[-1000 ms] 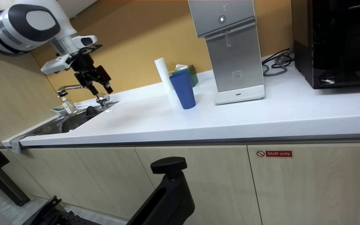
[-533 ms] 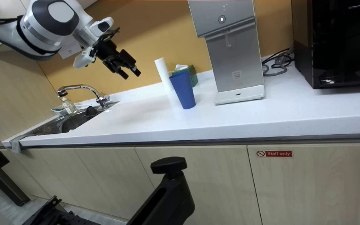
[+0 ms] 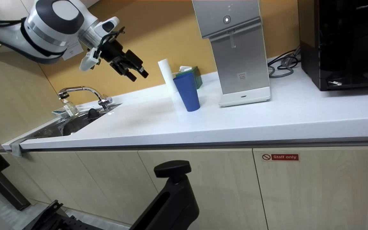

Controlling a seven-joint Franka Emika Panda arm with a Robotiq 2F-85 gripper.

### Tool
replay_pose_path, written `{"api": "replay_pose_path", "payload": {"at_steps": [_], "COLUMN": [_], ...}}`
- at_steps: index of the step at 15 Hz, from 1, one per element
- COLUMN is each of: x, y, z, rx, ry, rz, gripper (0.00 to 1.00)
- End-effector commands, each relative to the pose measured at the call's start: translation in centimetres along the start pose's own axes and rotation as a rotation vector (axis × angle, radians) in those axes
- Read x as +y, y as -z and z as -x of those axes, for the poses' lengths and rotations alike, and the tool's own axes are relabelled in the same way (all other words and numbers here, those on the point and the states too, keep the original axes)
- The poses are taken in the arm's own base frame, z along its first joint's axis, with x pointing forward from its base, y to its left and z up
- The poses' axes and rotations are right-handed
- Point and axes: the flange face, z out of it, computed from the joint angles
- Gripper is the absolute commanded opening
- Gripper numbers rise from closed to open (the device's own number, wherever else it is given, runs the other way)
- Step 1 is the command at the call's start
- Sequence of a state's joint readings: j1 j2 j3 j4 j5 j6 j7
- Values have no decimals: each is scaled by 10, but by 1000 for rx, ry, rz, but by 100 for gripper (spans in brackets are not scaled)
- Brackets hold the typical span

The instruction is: Pick up the blue cup and place it under the nozzle of the coffee machine

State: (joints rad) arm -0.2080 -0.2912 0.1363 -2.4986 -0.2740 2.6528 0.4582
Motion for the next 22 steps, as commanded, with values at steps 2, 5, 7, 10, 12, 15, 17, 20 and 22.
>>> {"api": "replay_pose_path", "payload": {"at_steps": [2,5,7,10,12,15,17,20,22], "x": [16,28,34,43,50,56,59,54,54], "y": [-17,-31,-41,-53,-55,-56,-55,-59,-66], "z": [-3,-3,-3,-7,-11,-5,-7,-7,-8], "rx": [-7,20,60,149,191,182,192,184,178], "ry": [-151,-268,-319,-284,-168,-127,-111,-111,-117], "rz": [25,13,5,15,55,76,87,90,88], "gripper": [100,100,100,100,100,100,100,100,100]}}
